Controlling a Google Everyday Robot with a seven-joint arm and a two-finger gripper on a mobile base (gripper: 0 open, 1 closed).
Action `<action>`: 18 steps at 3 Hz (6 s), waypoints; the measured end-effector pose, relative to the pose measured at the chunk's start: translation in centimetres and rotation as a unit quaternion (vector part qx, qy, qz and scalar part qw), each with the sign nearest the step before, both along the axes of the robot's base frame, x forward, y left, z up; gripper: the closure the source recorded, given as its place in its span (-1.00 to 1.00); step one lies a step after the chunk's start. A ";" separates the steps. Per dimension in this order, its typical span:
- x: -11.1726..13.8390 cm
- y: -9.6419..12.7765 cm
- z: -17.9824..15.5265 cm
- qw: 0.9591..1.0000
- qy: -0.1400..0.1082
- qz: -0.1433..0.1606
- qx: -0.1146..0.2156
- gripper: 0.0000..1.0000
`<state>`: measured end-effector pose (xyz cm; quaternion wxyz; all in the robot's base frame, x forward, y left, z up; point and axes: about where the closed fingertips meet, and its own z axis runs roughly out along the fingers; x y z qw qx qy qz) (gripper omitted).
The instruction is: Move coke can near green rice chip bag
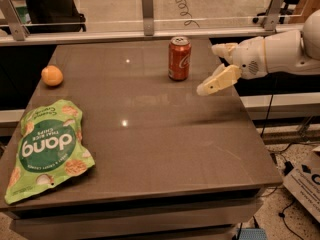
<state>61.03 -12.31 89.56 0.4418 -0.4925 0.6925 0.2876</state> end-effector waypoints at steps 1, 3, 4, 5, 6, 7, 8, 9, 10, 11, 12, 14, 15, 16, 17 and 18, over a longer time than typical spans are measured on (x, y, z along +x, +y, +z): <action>0.7 3.1 -0.8 0.999 -0.003 0.027 0.036 -1.00; 4.8 5.8 -2.1 0.996 -0.043 0.053 0.058 -1.00; 6.0 6.4 -2.5 0.995 -0.048 0.054 0.068 -1.00; 6.7 7.5 -2.4 0.994 -0.047 0.057 0.085 -0.66; 7.0 7.6 -2.2 0.993 -0.047 0.059 0.091 -0.20; 7.1 7.2 -2.1 0.993 -0.043 0.057 0.092 0.27; 7.1 6.9 -1.2 0.992 -0.029 0.052 0.109 0.73; 5.8 8.2 1.0 0.991 -0.001 0.062 0.119 1.00; 2.7 11.8 3.0 0.989 0.041 0.094 0.108 1.00; -1.3 15.7 4.5 0.985 0.064 0.127 0.095 1.00; -5.3 19.0 5.0 0.981 0.073 0.154 0.094 1.00; -11.6 24.0 4.0 0.975 0.043 0.184 0.120 1.00; -12.8 25.1 2.5 0.972 0.027 0.193 0.132 1.00; -13.9 25.7 0.9 0.968 0.022 0.207 0.138 1.00; -15.3 26.3 -0.4 0.964 0.020 0.227 0.137 1.00; -16.2 26.4 -1.8 0.960 0.015 0.246 0.132 1.00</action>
Offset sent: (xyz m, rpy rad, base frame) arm 0.0545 0.0670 -0.0193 0.1606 -0.1062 0.1185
